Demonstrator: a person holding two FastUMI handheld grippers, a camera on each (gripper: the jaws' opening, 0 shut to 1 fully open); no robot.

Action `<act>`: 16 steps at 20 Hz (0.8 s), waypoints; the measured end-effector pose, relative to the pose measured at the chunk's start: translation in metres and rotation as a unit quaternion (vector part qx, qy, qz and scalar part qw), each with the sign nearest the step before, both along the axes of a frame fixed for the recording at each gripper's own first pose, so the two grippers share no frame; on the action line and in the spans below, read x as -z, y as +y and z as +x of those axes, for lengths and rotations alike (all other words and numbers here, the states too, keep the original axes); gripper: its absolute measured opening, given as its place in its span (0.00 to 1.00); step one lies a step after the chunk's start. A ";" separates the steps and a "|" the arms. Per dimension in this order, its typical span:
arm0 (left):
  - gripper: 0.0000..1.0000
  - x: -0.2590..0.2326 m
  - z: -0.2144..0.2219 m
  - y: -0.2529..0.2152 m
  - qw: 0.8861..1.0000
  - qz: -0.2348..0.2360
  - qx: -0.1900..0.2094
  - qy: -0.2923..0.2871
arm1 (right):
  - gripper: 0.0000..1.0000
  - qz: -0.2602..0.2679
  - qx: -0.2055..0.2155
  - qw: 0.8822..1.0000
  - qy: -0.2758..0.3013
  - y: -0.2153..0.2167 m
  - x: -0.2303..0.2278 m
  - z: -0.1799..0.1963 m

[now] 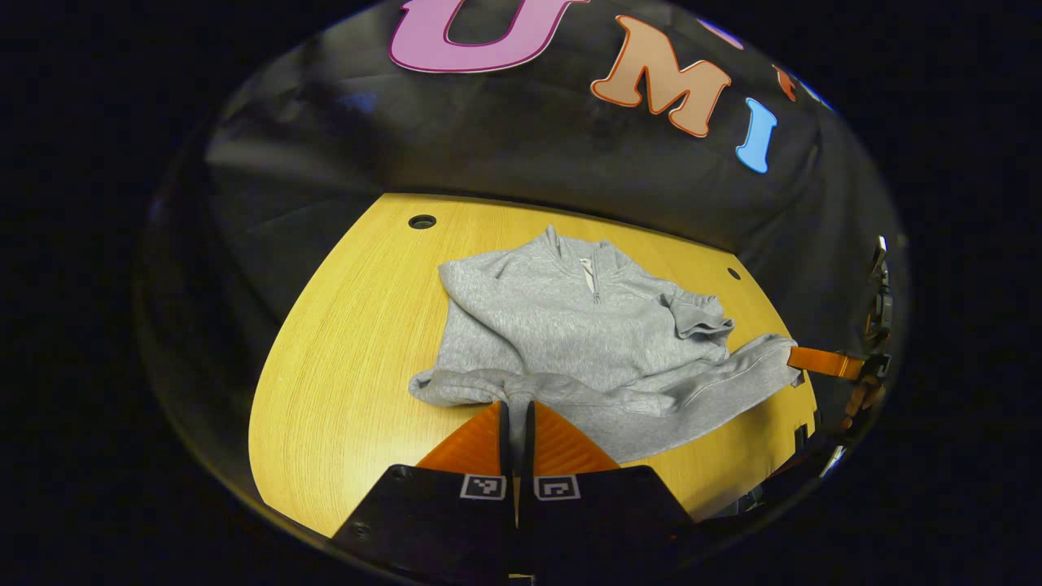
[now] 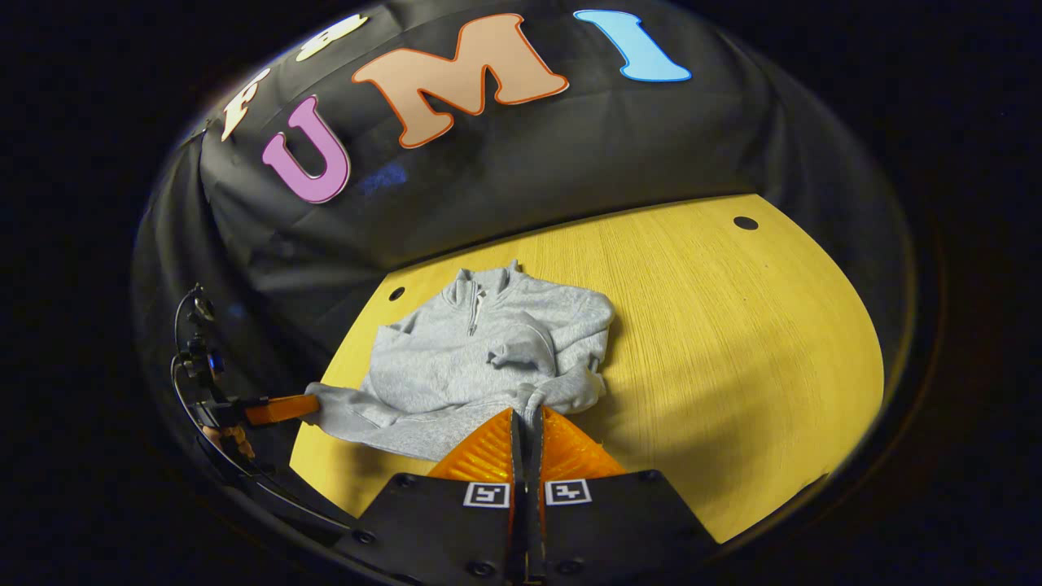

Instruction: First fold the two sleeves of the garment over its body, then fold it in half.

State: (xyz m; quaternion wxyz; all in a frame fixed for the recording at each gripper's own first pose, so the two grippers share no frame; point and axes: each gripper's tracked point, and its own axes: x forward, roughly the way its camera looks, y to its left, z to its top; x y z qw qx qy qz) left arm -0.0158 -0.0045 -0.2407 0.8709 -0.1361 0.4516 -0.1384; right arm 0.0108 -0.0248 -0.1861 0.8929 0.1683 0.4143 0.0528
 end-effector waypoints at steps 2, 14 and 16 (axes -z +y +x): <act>0.00 0.001 0.013 -0.001 1.000 -0.005 -0.001 0.007 | 0.02 0.003 0.006 1.000 0.003 -0.001 0.002 0.017; 0.00 0.044 0.078 -0.007 0.992 -0.040 -0.056 0.109 | 0.02 0.021 0.030 0.998 0.049 -0.003 0.056 0.106; 0.00 0.055 0.083 -0.009 0.985 -0.062 -0.083 0.138 | 0.02 0.012 0.040 0.997 0.061 -0.007 0.070 0.112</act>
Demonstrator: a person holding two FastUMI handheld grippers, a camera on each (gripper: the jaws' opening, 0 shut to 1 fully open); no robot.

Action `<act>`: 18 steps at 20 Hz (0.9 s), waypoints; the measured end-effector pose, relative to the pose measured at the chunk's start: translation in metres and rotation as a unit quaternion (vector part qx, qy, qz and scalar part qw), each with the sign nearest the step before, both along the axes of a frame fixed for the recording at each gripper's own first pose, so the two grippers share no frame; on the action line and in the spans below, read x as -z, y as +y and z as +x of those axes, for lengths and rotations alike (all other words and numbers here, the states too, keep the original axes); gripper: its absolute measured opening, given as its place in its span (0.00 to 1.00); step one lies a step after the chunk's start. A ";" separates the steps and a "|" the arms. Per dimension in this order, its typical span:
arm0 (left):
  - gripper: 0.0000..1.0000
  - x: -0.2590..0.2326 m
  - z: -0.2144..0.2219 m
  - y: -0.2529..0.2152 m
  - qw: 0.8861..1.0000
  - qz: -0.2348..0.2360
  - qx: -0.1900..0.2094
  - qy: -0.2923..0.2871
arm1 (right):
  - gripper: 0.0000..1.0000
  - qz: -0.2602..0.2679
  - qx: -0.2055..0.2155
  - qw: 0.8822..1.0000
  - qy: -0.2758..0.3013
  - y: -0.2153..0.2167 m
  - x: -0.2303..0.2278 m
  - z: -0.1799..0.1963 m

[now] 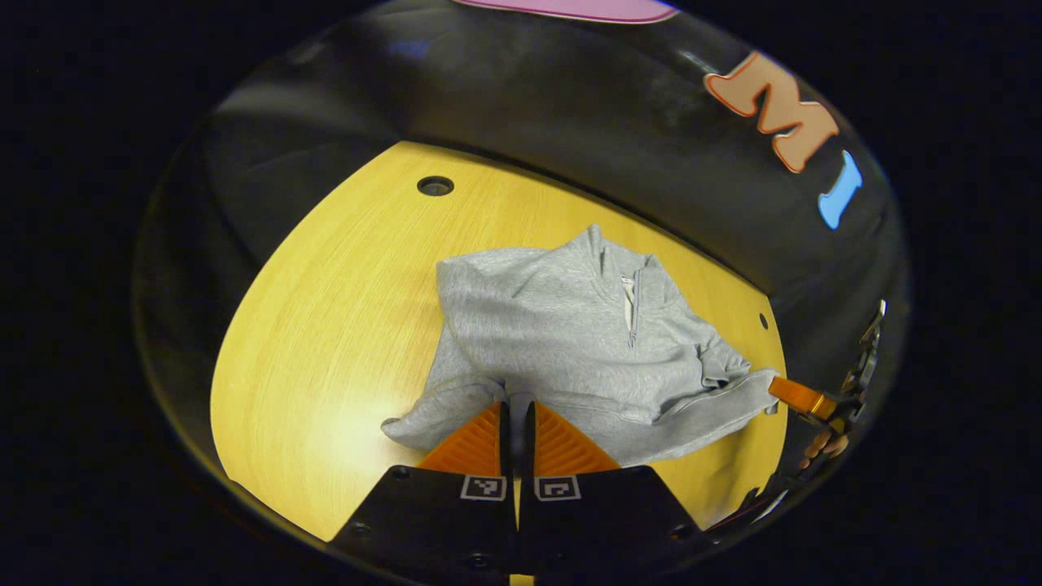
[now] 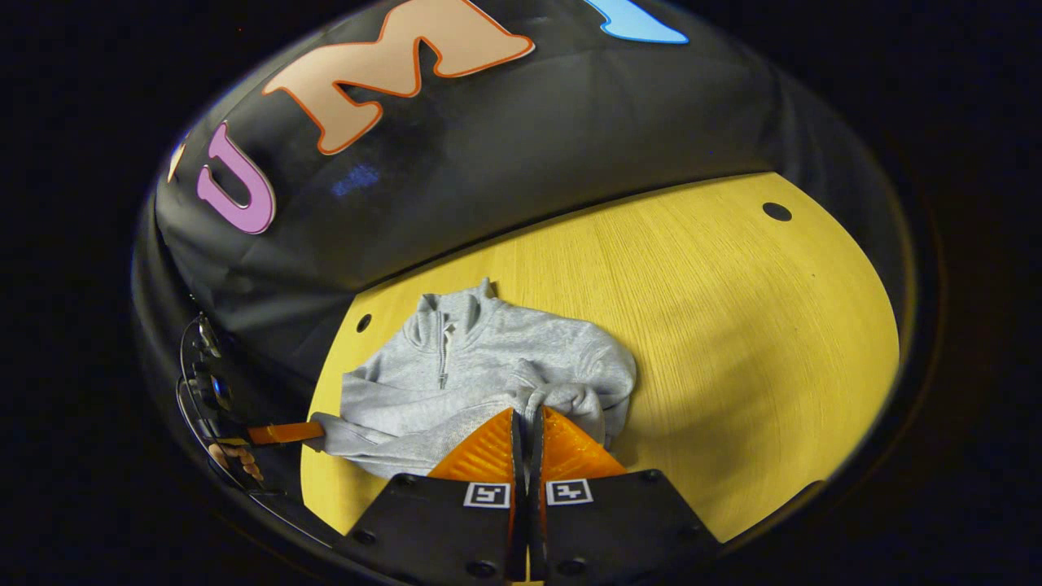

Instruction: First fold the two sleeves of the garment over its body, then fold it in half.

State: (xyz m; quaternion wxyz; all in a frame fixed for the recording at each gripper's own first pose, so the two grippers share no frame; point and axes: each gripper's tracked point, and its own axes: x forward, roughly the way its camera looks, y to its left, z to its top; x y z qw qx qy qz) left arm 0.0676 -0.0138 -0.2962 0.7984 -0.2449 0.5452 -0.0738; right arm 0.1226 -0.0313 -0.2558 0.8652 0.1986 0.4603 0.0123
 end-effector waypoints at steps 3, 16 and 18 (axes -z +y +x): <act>0.00 0.014 0.006 0.000 0.999 -0.016 -0.023 0.023 | 0.00 0.000 0.024 0.999 0.025 -0.004 0.024 0.008; 0.96 -0.108 0.068 0.017 0.949 0.120 -0.026 -0.291 | 0.96 -0.070 0.048 0.975 -0.207 -0.012 -0.098 0.038; 0.96 -0.130 0.064 0.019 0.930 0.156 -0.015 -0.334 | 0.95 -0.108 0.037 0.961 -0.253 -0.010 -0.128 0.027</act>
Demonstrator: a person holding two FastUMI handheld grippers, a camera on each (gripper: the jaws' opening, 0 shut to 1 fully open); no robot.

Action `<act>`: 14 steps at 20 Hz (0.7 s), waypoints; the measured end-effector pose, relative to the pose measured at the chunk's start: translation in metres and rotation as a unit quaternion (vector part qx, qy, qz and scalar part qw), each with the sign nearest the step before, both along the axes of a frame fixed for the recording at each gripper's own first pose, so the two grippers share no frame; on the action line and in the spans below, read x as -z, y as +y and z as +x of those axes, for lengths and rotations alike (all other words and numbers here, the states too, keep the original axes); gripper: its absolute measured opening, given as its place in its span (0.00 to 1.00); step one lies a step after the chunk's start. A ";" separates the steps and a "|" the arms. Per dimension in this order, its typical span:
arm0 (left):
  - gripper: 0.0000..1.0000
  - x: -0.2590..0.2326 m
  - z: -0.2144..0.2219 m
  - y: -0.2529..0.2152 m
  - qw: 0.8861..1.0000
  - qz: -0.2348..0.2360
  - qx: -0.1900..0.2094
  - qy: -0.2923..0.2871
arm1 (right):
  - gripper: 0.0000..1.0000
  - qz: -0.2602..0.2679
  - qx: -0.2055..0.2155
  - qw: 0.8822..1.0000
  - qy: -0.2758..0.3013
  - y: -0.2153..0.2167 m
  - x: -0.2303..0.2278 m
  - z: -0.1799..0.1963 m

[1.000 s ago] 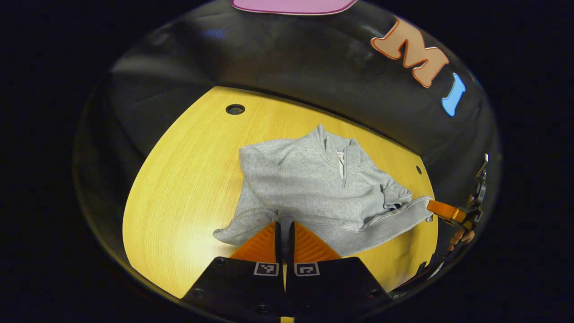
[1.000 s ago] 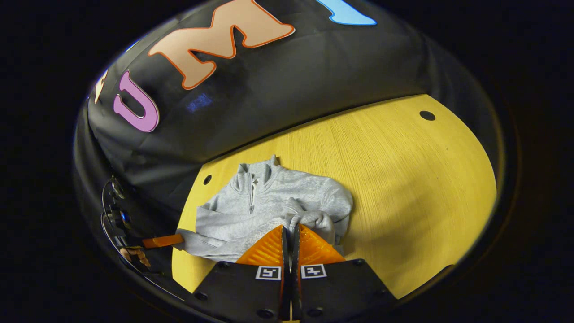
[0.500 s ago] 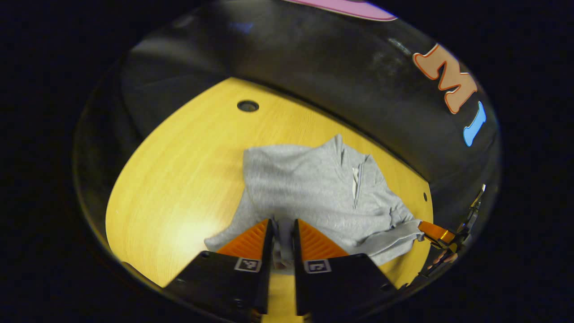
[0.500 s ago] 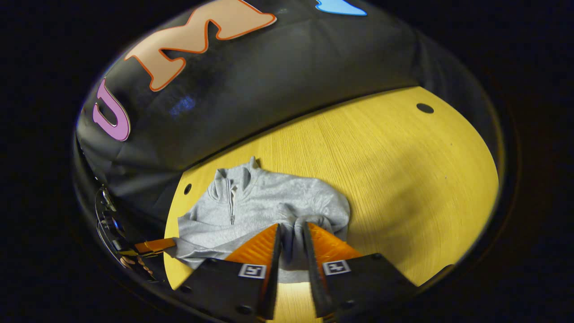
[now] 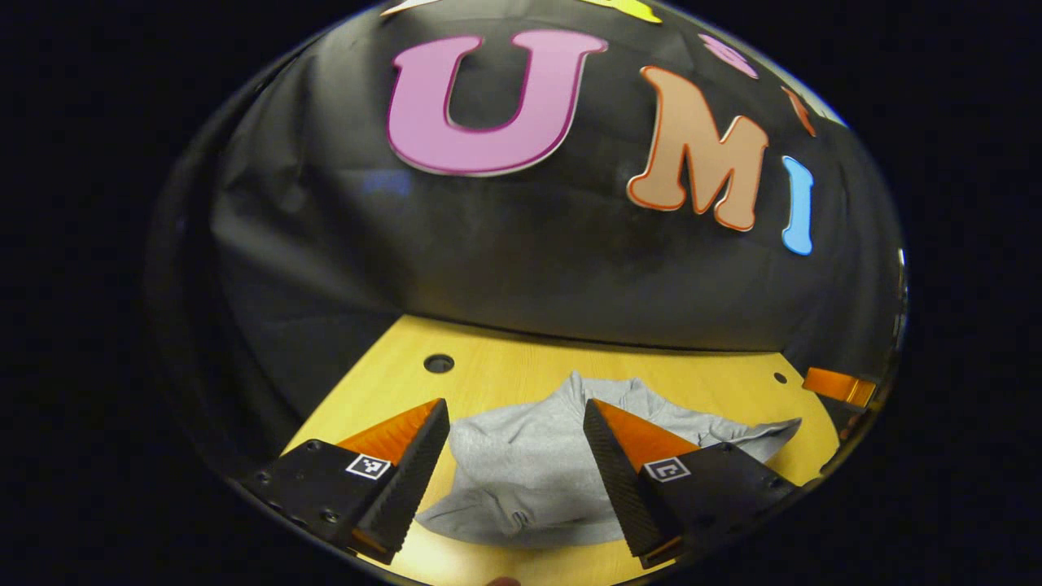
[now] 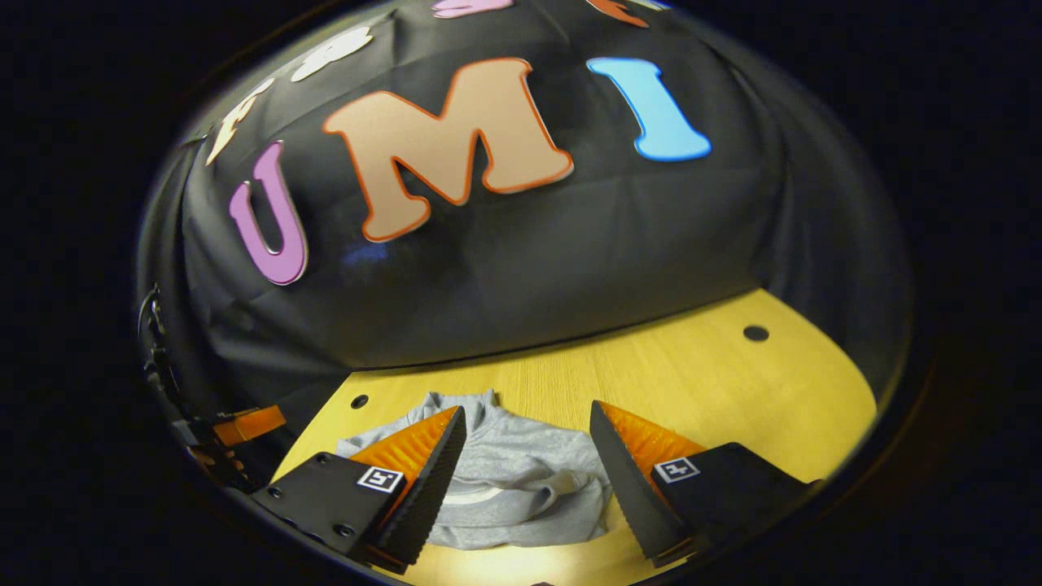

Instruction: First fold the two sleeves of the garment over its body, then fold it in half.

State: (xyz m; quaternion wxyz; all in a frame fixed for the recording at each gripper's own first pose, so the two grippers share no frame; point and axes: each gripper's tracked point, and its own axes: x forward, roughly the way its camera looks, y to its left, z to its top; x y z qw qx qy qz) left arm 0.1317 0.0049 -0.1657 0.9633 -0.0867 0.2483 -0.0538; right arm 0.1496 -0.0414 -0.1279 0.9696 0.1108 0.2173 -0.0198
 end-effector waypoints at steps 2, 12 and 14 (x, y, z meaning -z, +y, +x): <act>0.96 -0.026 -0.011 0.003 0.998 0.041 -0.006 -0.042 | 0.96 -0.042 -0.002 0.998 -0.042 0.004 -0.028 -0.014; 0.94 -0.101 -0.078 0.008 0.988 0.055 -0.048 -0.134 | 0.95 -0.109 -0.021 0.982 -0.150 0.041 -0.089 -0.081; 0.94 -0.109 -0.082 0.004 0.987 0.057 -0.044 -0.145 | 0.96 -0.097 -0.020 0.985 -0.144 0.042 -0.092 -0.090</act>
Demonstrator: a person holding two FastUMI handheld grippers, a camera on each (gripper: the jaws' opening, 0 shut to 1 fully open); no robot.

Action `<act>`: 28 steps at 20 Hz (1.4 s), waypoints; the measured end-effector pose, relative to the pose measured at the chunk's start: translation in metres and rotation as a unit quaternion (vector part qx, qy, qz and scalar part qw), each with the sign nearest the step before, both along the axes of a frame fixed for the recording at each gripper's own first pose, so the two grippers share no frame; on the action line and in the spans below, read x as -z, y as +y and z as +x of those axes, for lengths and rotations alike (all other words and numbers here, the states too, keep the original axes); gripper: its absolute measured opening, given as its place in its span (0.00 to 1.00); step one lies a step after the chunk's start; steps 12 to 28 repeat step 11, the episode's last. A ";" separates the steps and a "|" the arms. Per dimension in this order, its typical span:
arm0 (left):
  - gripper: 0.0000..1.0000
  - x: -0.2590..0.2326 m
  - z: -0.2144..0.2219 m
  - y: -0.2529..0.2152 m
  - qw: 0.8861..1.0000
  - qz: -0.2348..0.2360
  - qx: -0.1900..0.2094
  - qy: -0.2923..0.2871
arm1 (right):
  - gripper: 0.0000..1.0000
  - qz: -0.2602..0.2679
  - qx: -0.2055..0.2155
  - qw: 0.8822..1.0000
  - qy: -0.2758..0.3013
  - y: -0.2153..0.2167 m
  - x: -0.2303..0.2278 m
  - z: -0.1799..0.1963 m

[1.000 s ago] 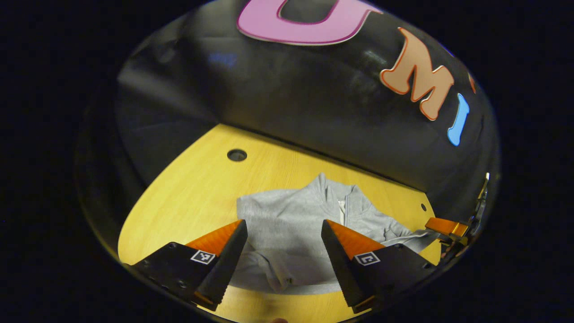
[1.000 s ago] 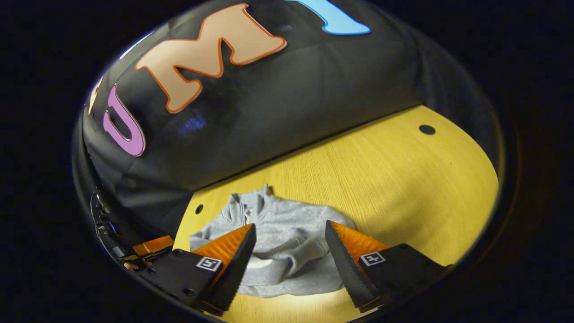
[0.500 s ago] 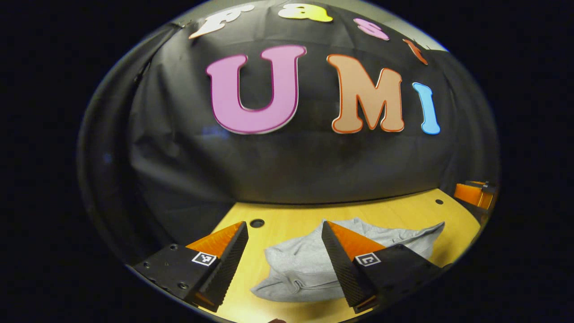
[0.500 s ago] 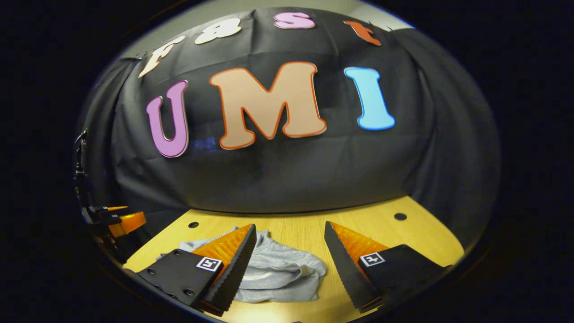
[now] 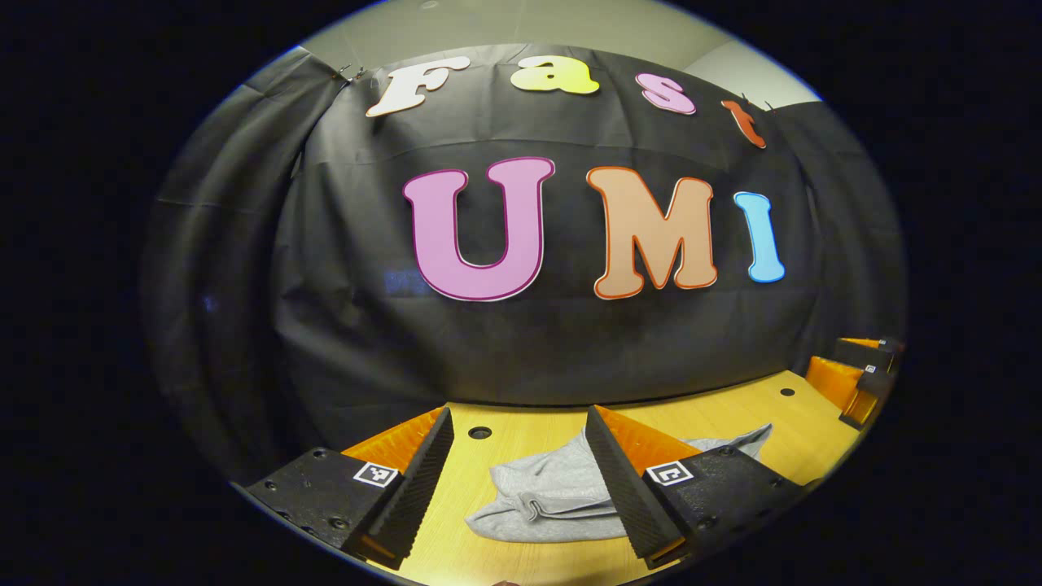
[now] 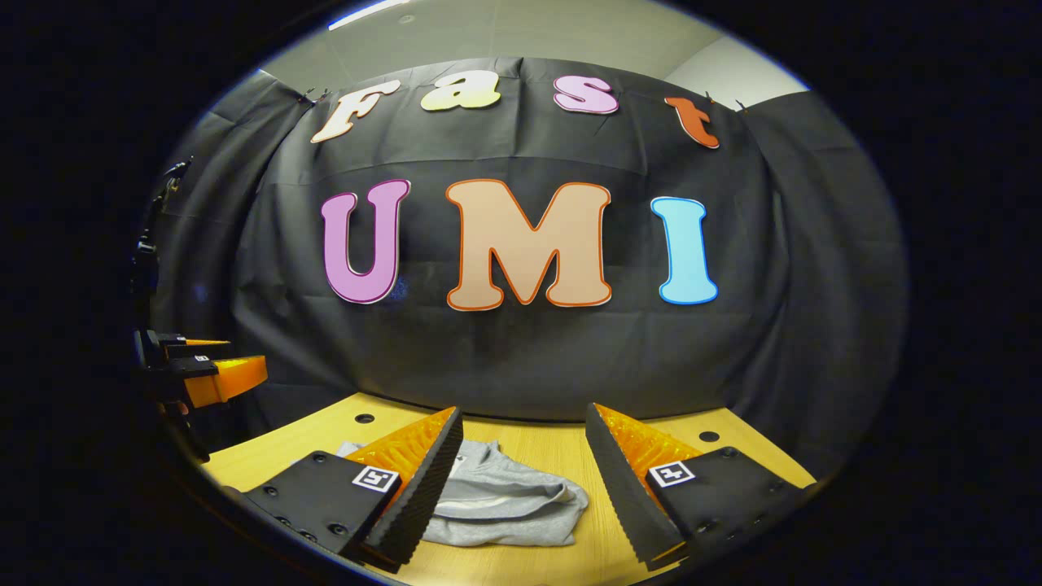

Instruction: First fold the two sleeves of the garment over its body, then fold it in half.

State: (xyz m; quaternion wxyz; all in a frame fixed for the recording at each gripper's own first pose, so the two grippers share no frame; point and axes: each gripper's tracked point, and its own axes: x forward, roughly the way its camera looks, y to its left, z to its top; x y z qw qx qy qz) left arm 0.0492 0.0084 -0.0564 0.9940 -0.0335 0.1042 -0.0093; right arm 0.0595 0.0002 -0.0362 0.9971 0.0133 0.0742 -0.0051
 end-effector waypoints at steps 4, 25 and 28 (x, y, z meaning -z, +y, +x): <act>0.94 -0.008 -0.002 -0.001 1.000 0.012 0.002 -0.006 | 0.95 0.009 0.004 1.000 -0.006 -0.008 -0.013 -0.013; 0.94 -0.013 -0.008 0.009 1.000 0.017 -0.006 -0.006 | 0.95 0.012 -0.002 1.000 -0.021 0.004 -0.022 -0.018; 0.94 -0.013 -0.008 0.009 1.000 0.017 -0.006 -0.006 | 0.95 0.012 -0.002 1.000 -0.021 0.004 -0.022 -0.018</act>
